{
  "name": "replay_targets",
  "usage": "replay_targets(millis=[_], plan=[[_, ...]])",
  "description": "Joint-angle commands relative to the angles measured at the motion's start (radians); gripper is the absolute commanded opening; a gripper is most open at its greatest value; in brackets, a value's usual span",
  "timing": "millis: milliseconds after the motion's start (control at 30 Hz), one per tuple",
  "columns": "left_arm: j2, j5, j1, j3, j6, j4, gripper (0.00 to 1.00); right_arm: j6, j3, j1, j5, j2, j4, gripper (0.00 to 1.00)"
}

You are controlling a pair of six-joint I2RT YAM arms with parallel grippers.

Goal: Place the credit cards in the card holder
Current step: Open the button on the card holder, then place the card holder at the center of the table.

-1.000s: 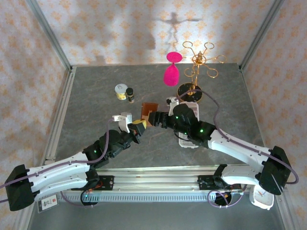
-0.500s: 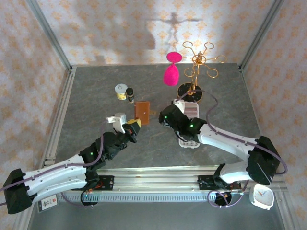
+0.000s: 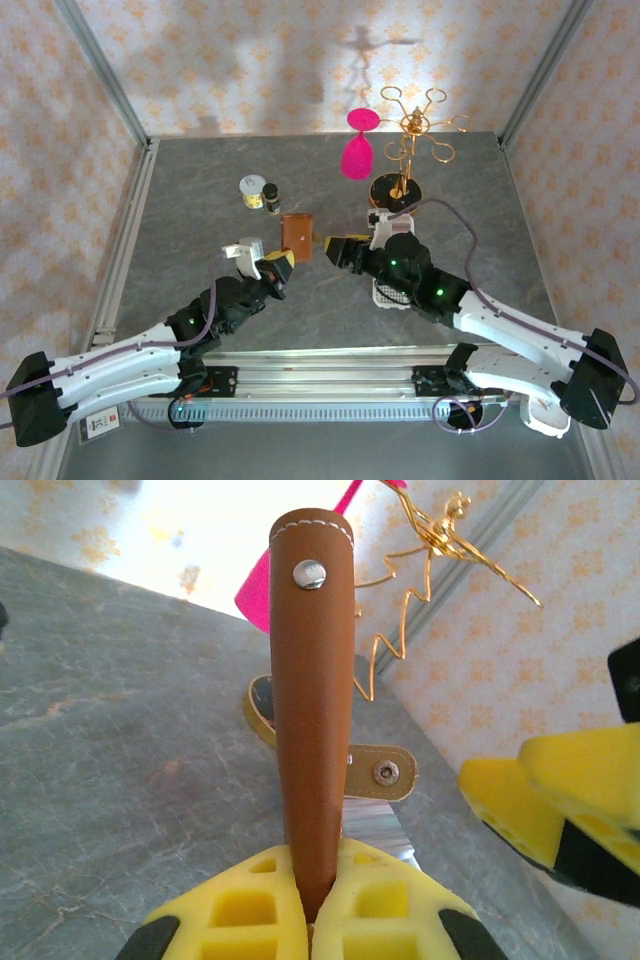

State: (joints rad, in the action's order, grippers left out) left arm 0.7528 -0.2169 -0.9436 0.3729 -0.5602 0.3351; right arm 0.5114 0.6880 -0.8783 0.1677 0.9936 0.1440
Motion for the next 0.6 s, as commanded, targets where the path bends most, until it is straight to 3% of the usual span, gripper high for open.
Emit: replay_targets(millis=[0, 333, 567], plan=[[0.009, 0.074, -0.008, 0.006, -0.020, 0.070, 0.00, -0.019, 0.002, -0.004, 0.080, 0.009, 0.070, 0.64], [0.011, 0.104, -0.008, -0.002, -0.020, 0.097, 0.00, -0.002, 0.041, -0.004, -0.049, 0.088, -0.046, 0.50], [0.017, 0.109, -0.007, -0.013, -0.056, 0.090, 0.00, 0.011, 0.030, -0.004, -0.053, 0.092, -0.023, 0.26]])
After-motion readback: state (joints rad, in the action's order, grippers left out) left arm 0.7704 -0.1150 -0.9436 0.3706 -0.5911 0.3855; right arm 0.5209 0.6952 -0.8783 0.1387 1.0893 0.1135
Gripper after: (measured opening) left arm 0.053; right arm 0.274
